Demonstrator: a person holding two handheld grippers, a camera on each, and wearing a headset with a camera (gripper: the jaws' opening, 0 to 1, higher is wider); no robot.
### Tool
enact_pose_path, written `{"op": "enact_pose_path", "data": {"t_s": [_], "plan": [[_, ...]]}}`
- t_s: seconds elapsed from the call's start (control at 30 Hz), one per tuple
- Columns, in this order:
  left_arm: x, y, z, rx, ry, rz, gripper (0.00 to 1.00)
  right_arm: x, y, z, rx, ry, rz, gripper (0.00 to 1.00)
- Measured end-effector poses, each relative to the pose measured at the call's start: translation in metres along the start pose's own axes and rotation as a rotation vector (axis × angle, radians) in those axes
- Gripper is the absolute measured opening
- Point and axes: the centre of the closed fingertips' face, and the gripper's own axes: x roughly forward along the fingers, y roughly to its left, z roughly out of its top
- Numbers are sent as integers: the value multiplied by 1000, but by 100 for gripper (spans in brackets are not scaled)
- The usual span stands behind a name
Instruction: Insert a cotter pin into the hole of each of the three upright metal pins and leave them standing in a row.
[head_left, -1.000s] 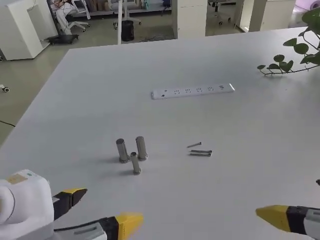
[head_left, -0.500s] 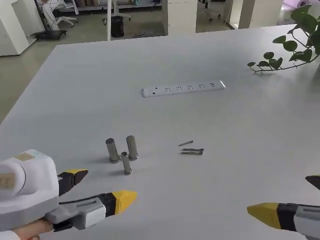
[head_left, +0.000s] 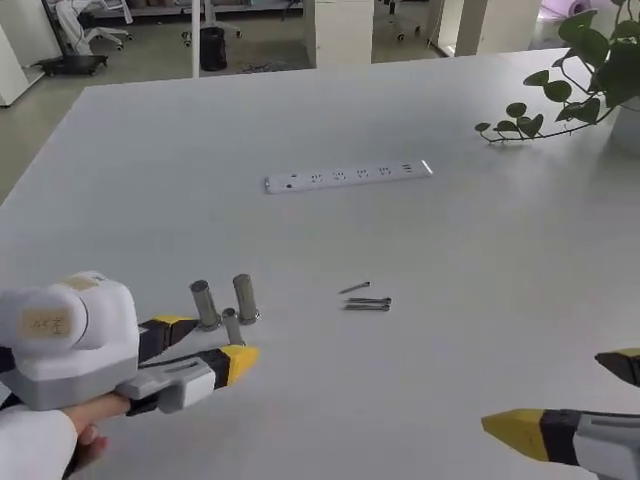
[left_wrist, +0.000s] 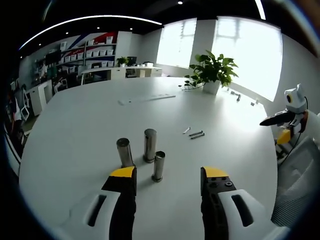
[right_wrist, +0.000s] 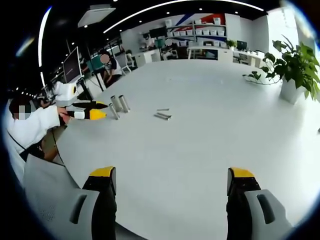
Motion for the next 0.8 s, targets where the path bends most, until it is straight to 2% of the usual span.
{"op": "enact_pose_path", "data": {"t_s": [0.07,0.17,0.33,0.47,0.6,0.8], "plan": [[5,2,-2,-13,10,-1,45,0,0,0,-1,2,-2,90],[11,7,-2,-20,9,13,31,0,-1,0,2,3,-6,90],[17,4,0,-1,-4,-15,22,0,-1,-3,5,8,-8,89],[21,7,1,17,-9,0,16,0,-2,-3,4,12,-10,89],[21,10,4,60,-18,9,9,0,-2,-3,1,12,-14,88],[21,8,4,149,-6,4,7,2,1,-4,2,16,-9,88]]}}
